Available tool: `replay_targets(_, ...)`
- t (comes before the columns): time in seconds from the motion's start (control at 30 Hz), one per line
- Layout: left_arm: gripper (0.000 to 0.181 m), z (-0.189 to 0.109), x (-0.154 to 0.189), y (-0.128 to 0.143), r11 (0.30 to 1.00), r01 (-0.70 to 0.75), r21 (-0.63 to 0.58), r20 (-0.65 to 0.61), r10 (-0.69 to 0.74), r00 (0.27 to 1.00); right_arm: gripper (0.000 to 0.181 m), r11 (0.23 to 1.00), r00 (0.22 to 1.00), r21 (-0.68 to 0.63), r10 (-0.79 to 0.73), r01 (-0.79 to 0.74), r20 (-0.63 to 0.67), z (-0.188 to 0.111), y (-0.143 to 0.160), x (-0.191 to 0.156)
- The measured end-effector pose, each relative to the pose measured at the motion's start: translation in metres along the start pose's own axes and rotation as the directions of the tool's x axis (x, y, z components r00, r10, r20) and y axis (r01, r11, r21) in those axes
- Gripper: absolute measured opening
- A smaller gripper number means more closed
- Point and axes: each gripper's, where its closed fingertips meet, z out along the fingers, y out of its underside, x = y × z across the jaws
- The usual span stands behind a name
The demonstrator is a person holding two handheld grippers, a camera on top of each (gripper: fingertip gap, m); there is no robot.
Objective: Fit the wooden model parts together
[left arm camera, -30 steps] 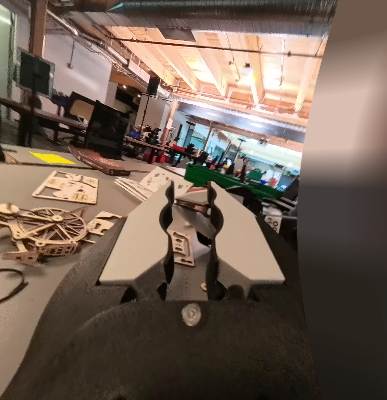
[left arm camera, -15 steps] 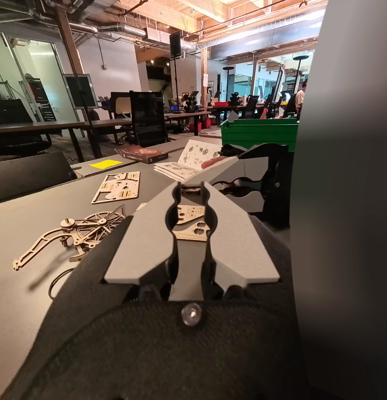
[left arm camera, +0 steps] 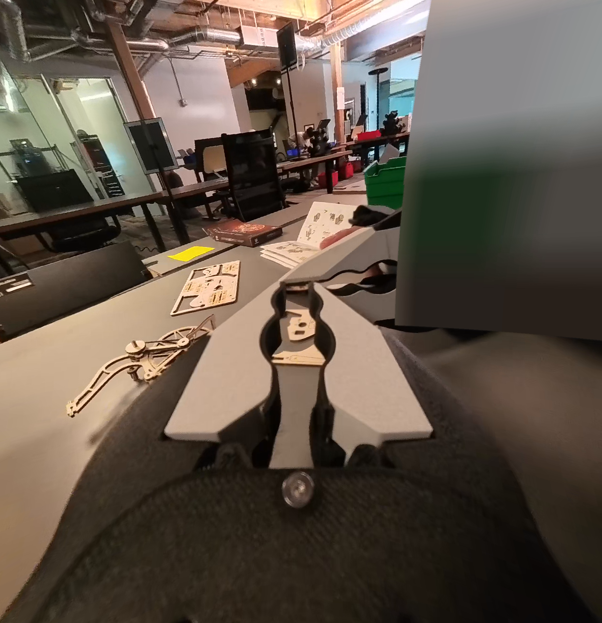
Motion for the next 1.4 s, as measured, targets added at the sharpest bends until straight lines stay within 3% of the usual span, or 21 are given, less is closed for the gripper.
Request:
replay_targets(0.17, 0.012, 0.0, -0.004, 0.003, 1.0, -0.009, -0.025, 0.024, 0.01, 1.0, 0.002, 1.0, 0.999, -0.005, 0.026, -0.026, 0.021, 0.001, 0.002, -0.003)
replay_targets(0.3, 0.012, -0.004, -0.012, 0.005, 0.998, -0.058, -0.033, 0.071, 0.06, 0.996, 0.019, 0.987, 0.986, 0.024, 0.158, -0.159, 0.053, 0.0, -0.001, -0.003)
replay_targets(0.43, 0.012, -0.006, -0.013, 0.019, 0.958, -0.25, -0.138, 0.058, 0.26, 0.964, 0.025, 0.948, 0.935, 0.085, 0.283, -0.306, 0.213, -0.006, -0.015, -0.018)
replay_targets(0.6, 0.012, -0.003, -0.007, 0.033, 0.881, -0.423, -0.212, 0.012, 0.435, 0.9, 0.021, 0.928, 0.878, 0.013, 0.347, -0.371, 0.33, -0.006, -0.012, -0.036)
replay_targets(0.9, 0.012, -0.002, -0.005, 0.044, 0.876, -0.405, -0.262, -0.037, 0.41, 0.911, 0.017, 0.899, 0.807, -0.069, 0.42, -0.433, 0.415, -0.008, -0.006, -0.047)
replay_targets(1.07, 0.012, -0.004, -0.005, 0.063, 0.851, -0.372, -0.37, -0.104, 0.36, 0.927, 0.023, 0.836, 0.665, -0.186, 0.528, -0.517, 0.528, -0.013, -0.004, -0.066)
replay_targets(1.3, 0.012, -0.003, 0.003, 0.092, 0.774, -0.376, -0.51, -0.222, 0.304, 0.927, 0.019, 0.837, 0.608, -0.258, 0.532, -0.482, 0.589, -0.017, -0.001, -0.082)
replay_targets(1.4, 0.012, -0.003, 0.003, 0.092, 0.785, -0.341, -0.517, -0.227, 0.259, 0.939, 0.018, 0.814, 0.574, -0.297, 0.567, -0.498, 0.59, -0.016, 0.0, -0.083)
